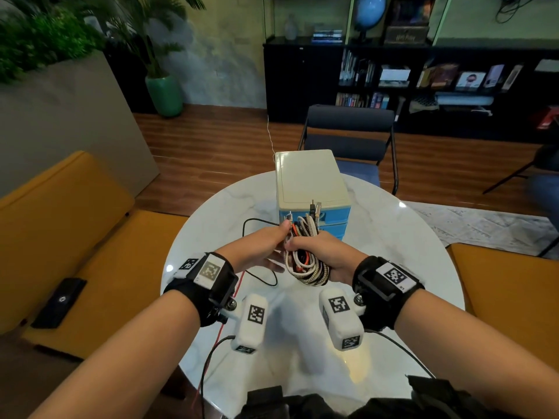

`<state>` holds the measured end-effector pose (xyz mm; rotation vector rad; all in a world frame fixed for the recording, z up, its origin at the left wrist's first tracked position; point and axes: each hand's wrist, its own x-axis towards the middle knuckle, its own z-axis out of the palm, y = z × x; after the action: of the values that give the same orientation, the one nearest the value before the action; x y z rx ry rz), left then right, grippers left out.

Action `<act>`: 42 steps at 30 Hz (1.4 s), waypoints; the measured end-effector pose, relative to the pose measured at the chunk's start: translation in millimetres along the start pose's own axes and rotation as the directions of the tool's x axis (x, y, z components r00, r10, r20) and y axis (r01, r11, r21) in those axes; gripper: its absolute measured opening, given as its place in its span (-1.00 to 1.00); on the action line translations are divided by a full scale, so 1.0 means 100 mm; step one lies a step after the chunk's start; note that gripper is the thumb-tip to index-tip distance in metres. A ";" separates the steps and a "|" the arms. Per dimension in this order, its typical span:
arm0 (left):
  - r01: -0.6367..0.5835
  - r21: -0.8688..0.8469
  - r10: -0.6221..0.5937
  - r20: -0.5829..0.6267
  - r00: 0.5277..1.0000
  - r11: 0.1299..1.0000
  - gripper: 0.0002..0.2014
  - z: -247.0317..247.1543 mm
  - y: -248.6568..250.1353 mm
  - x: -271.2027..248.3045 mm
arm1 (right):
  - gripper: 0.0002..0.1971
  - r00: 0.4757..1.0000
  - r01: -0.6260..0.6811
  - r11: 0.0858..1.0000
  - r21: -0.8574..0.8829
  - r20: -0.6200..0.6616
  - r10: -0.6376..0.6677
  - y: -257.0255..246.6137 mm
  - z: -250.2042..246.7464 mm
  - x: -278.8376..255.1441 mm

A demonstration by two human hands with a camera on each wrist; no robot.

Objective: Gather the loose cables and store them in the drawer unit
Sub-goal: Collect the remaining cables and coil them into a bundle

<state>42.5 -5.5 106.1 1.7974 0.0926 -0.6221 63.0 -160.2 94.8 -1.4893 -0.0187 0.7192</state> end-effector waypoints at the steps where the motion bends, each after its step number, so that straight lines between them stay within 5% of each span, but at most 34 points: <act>1: -0.020 0.008 0.020 0.008 1.000 1.000 -0.39 0.01 0.00 -0.01 | -0.93 1.000 -0.004 0.999 0.038 0.007 0.004 0.00 0.01 0.00; 7: -0.111 0.007 0.111 -0.022 0.994 0.994 -0.52 0.10 0.00 -0.02 | -0.87 0.997 -0.048 0.977 0.209 0.066 0.035 0.02 0.05 0.01; 12: -0.043 0.060 0.042 0.027 0.999 0.997 -0.39 -0.02 0.07 -0.04 | -0.94 0.997 -0.037 0.973 0.229 0.080 0.019 0.02 0.02 0.01; 15: 0.018 0.130 -0.008 -0.081 0.997 0.991 -0.40 -0.11 0.18 -0.08 | -0.91 0.997 -0.029 0.981 0.190 0.071 0.016 -0.02 -0.05 0.00; 17: -0.007 0.279 0.090 -0.286 0.954 0.960 -0.49 -0.19 0.17 -0.07 | -0.88 0.998 -0.023 0.980 0.196 0.066 0.010 -0.06 -0.09 -0.01; 19: -0.071 0.465 0.320 -0.483 0.815 0.883 -0.63 -0.28 0.11 -0.02 | -0.86 0.997 -0.025 0.979 0.203 0.077 0.010 -0.11 -0.13 -0.02; 20: -0.118 0.550 0.432 -0.487 0.759 0.827 -0.71 -0.30 0.09 0.00 | -0.87 0.996 -0.029 0.980 0.194 0.087 0.012 -0.12 -0.14 -0.02; 21: -0.169 0.609 0.501 -0.429 0.752 0.775 -0.76 -0.30 0.08 0.02 | -0.87 0.995 -0.031 0.983 0.179 0.095 0.014 -0.13 -0.14 -0.02; 23: -0.258 0.638 0.512 -0.251 0.821 0.726 -0.71 -0.25 0.06 0.05 | -0.89 0.994 -0.037 0.986 0.166 0.112 0.018 -0.15 -0.14 -0.01; 28: -0.232 0.428 0.337 -0.189 0.922 0.874 -0.67 -0.23 0.02 0.04 | -0.89 0.996 -0.019 0.995 0.102 0.089 0.010 -0.17 -0.18 -0.02; 31: -0.117 0.034 0.119 -0.070 0.990 0.993 -0.66 -0.29 -0.04 -0.01 | -0.89 0.999 0.009 0.996 0.093 0.032 -0.012 -0.19 -0.29 0.01; 36: 0.152 -0.391 -0.089 0.175 0.981 0.908 -0.67 -0.41 -0.11 -0.13 | -0.92 0.998 0.041 0.988 0.149 -0.059 -0.033 -0.17 -0.44 0.06; 40: 0.115 -0.606 -0.023 0.157 0.987 0.787 -0.75 -0.36 -0.08 -0.13 | -0.64 0.996 0.057 0.990 0.129 -0.072 -0.048 -0.11 -0.42 0.10; 42: 0.058 -0.604 0.029 0.133 0.991 0.795 -0.81 -0.28 -0.01 -0.13 | -0.65 0.995 0.077 0.988 0.132 -0.070 -0.068 -0.09 -0.37 0.12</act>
<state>41.2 23.3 115.6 1.1231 0.1916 -0.6346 92.5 -187.3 93.8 -1.3748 0.0246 0.6013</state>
